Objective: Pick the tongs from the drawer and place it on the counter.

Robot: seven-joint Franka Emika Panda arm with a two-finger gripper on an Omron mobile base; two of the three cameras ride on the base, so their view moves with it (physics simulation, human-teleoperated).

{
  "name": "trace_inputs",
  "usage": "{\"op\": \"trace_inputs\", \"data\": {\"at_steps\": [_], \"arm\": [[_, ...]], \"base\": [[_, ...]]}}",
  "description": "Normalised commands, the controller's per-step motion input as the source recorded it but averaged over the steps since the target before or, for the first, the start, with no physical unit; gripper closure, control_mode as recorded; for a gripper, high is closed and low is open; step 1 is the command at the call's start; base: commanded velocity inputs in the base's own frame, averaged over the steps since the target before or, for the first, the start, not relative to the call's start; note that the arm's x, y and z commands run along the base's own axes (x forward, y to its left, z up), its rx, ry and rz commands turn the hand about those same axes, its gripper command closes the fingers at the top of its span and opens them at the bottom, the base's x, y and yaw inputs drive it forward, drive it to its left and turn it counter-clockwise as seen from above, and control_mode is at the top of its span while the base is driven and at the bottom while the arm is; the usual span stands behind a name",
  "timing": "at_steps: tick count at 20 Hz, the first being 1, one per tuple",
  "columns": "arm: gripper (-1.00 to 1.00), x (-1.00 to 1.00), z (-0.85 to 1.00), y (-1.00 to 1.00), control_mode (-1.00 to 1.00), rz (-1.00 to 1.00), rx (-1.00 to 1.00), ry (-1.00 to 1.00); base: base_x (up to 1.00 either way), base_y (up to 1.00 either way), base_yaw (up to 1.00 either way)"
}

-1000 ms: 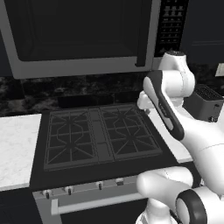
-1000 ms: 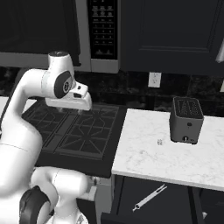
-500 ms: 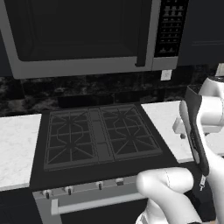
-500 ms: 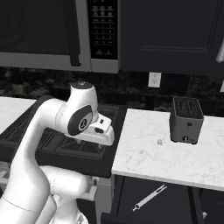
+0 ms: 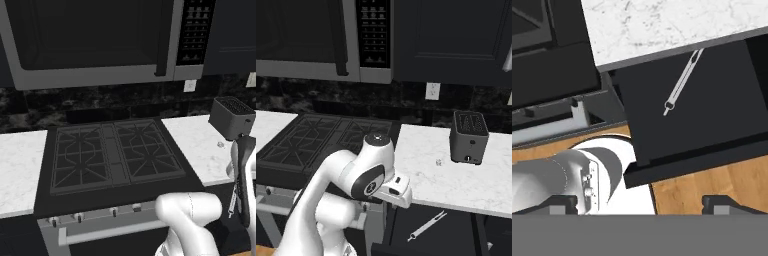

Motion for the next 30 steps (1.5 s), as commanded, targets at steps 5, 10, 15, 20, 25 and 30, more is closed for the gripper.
{"op": "trace_inputs", "data": {"at_steps": [5, 10, 15, 20, 25, 30], "arm": [[-1.00, 0.00, -0.74, -0.73, -1.00, -0.05, 0.00, 0.12], [-1.00, 0.28, -0.68, -0.53, -1.00, 0.00, 0.00, 0.03], [-1.00, 0.14, -0.66, -0.46, -1.00, 0.01, 0.00, 0.00], [-1.00, 0.00, -0.65, -0.38, -1.00, 0.07, 0.01, 0.00], [-1.00, 0.29, -0.64, -0.26, -1.00, 0.05, 0.01, 0.00], [-1.00, 0.41, -0.49, -0.22, -1.00, 0.03, 0.01, 0.00]], "base": [[0.00, 0.00, 0.00], [0.00, 0.00, 0.00], [0.00, 0.00, 0.00], [0.00, 0.00, 0.00], [0.00, 0.00, 0.00], [0.00, 0.00, 0.00]]}}
